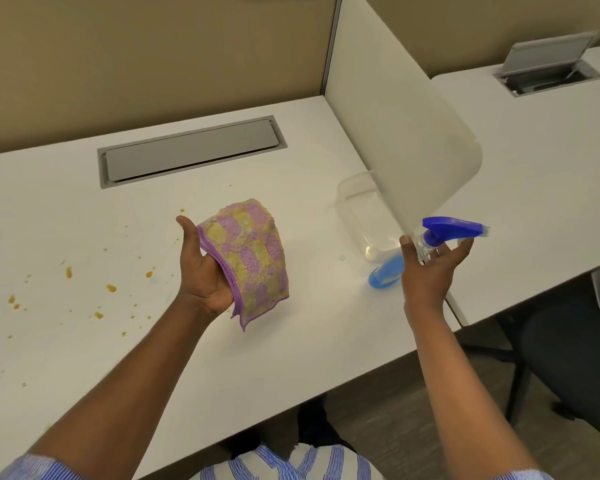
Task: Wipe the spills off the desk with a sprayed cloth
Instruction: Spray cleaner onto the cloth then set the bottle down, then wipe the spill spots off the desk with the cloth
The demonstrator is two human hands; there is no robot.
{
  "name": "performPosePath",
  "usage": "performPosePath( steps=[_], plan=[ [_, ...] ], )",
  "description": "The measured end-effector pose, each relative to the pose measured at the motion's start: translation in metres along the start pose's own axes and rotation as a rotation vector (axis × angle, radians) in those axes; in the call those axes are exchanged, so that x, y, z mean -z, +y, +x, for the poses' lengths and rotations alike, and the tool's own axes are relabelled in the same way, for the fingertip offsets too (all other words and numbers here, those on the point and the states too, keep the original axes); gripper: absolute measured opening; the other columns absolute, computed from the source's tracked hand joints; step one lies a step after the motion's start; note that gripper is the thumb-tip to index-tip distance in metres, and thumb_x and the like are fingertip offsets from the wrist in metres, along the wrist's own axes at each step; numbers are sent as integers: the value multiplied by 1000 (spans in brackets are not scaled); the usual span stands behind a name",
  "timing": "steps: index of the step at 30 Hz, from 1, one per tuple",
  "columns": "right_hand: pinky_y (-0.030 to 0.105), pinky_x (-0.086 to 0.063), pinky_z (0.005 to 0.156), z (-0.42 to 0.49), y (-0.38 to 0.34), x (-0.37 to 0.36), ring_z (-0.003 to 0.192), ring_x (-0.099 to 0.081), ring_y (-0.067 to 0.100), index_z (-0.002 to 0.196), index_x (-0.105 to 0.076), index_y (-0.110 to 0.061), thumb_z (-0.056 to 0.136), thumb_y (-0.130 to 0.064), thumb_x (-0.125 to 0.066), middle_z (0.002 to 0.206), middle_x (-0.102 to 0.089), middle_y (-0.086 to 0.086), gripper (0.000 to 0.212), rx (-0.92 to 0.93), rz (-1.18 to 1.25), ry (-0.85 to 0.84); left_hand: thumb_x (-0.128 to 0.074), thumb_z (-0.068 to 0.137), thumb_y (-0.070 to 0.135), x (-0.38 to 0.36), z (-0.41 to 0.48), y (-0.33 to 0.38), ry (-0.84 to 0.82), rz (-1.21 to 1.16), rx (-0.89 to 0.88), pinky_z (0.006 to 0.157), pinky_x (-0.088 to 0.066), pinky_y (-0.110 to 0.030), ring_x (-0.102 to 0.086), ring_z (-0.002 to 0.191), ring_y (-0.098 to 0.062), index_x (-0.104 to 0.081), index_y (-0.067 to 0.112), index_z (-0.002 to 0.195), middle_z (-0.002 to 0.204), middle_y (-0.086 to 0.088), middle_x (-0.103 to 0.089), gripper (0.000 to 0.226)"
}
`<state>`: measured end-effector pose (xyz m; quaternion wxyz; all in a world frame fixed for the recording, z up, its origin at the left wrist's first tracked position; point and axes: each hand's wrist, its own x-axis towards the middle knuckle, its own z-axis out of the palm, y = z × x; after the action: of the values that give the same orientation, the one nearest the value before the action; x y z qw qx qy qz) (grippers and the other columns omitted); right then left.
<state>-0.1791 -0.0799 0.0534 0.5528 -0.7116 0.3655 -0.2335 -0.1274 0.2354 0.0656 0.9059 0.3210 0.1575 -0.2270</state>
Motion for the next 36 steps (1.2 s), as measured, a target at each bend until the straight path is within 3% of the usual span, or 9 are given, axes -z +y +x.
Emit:
performPosePath(
  steps=[7, 12, 15, 18, 23, 28, 31, 33, 36],
  plan=[
    [52, -36, 124, -70, -6, 16, 157, -31, 27, 166, -4, -29, 94, -49, -70, 172, -23, 9, 100, -127, -209, -53, -35, 93, 80, 17, -14, 9, 49, 80, 43, 108, -51, -54, -60, 134, -36, -64, 18, 141, 149, -15, -59, 83],
    [24, -46, 107, -150, -23, -16, 124, -56, -5, 142, -55, -33, 97, -48, -63, 142, -58, -13, 48, 43, -265, -505, -43, 99, 67, 27, -29, 21, 150, 183, 103, 93, -60, -49, -68, 123, -35, -72, 18, 130, 137, -14, -68, 65],
    [28, -56, 99, -170, -43, -54, 109, -64, -4, 117, -68, -34, 99, -44, -64, 121, -69, -16, 21, 31, -248, -632, -45, 99, 66, 26, -39, 29, 224, 322, 106, 96, -57, -47, -71, 117, -33, -67, 17, 132, 129, -13, -73, 63],
    [43, -58, 102, -183, -66, -90, 110, -71, 14, 115, -69, -34, 98, -50, -63, 116, -73, -12, 24, -97, -148, -808, -42, 98, 69, 24, -51, 35, 257, 635, 65, 96, -56, -38, -75, 106, -21, -74, 19, 113, 115, -2, -79, 61],
    [19, -62, 80, -206, -80, -121, 103, -76, 3, 124, -64, -39, 95, -68, -55, 112, -77, -19, 41, -209, -54, -1087, -29, 89, 85, 12, -77, 37, -33, 741, 50, 68, -55, -15, -64, 77, -4, -54, 6, 109, 76, 6, -58, 85],
    [30, -64, 84, -205, -67, -120, 108, -74, 9, 131, -60, -35, 96, -48, -68, 117, -74, -12, 38, -110, -119, -929, -23, 77, 97, 23, -100, 41, -71, 822, 116, 85, -58, -24, -70, 109, 2, -73, 53, 112, 117, 22, -75, 75],
    [38, -59, 94, -193, -59, -111, 110, -72, 14, 123, -64, -33, 102, -22, -62, 116, -75, -9, 23, -80, -139, -901, -42, 84, 83, 51, -99, 34, 143, 767, -30, 80, -59, -29, -66, 116, -9, -74, 43, 112, 130, 7, -68, 59],
    [37, -58, 88, -183, -55, -105, 108, -72, 19, 116, -68, -32, 104, -11, -58, 112, -77, -5, 26, -161, -58, -947, -53, 77, 73, 73, -96, 27, 273, 766, -90, 95, -53, -36, -63, 121, -14, -64, 34, 123, 134, 3, -64, 62],
    [30, -63, 79, -170, -53, -98, 102, -76, 17, 121, -70, -25, 103, -3, -54, 111, -79, 0, 33, -326, 104, -998, -69, 71, 69, 98, -93, 9, 118, 781, -8, 114, -40, -33, -56, 131, -8, -46, 26, 148, 144, 6, -60, 91]
  ],
)
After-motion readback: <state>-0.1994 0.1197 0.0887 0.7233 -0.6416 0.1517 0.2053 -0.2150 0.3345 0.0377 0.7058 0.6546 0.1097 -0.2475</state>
